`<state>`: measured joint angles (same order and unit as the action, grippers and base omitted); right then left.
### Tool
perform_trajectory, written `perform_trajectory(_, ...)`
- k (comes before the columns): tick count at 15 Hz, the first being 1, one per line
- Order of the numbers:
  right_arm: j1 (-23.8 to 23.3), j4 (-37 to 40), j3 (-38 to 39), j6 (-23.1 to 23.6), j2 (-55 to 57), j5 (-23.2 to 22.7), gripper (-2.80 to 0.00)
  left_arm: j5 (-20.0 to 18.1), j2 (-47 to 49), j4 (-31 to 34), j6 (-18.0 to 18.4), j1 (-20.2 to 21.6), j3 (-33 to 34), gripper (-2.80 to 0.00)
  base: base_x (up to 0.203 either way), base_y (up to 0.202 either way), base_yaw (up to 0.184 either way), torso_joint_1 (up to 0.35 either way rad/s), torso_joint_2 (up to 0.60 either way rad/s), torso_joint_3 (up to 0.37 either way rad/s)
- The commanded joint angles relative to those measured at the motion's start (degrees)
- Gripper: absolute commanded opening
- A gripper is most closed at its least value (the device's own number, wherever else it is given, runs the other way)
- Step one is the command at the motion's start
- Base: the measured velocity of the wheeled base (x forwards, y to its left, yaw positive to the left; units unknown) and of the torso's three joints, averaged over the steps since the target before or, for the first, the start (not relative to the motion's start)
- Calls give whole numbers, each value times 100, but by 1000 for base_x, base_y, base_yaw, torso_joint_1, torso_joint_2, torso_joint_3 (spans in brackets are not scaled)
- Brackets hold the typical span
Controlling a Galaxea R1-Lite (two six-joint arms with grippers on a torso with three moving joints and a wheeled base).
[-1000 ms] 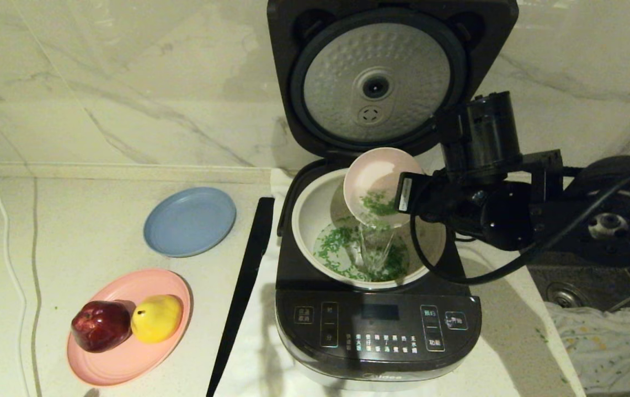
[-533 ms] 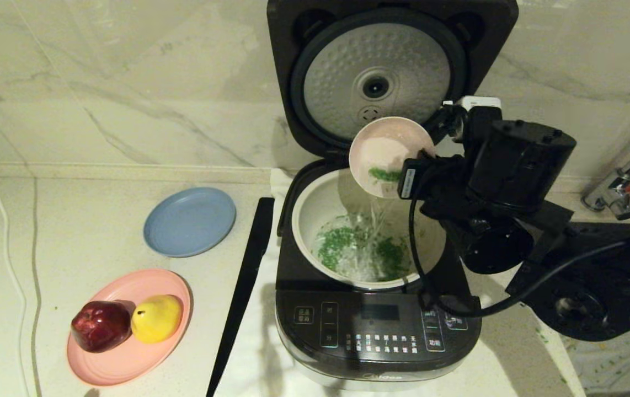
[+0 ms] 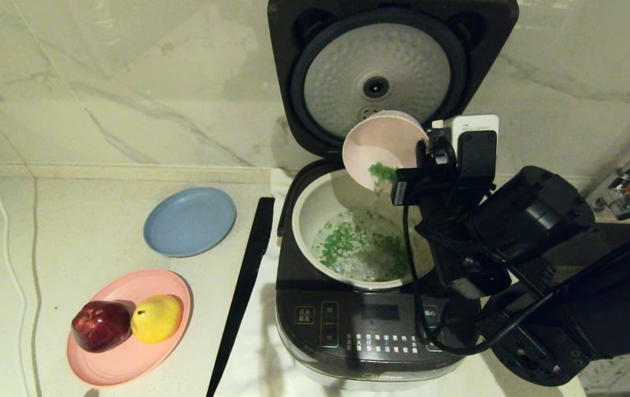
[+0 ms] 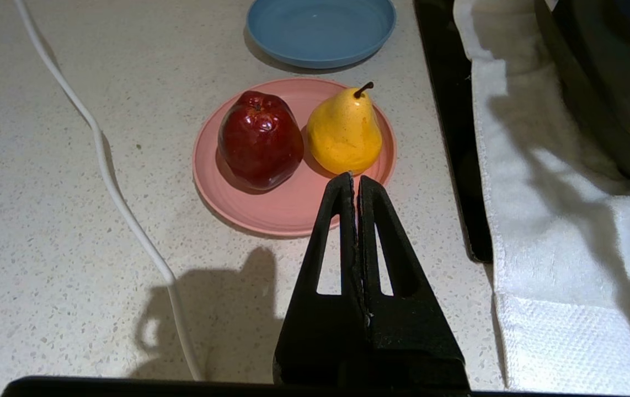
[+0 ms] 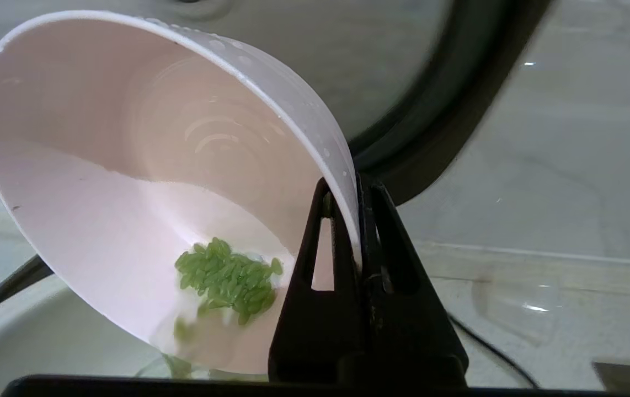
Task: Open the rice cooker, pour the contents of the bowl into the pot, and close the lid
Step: Pour the water from the bowl into the rice cooker
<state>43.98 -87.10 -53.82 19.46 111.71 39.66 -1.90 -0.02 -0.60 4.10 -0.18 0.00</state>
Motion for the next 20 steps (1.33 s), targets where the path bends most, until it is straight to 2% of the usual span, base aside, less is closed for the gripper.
perform_trajectory(1,128,-56,56,6,53,16,-280,-3,2,-2,3,1,26,-280,0,0,0,0,0,0)
perform_trajectory(20,198,-56,258,79,-25,77,-280,-3,2,-2,3,1,26,-280,0,0,0,0,0,0)
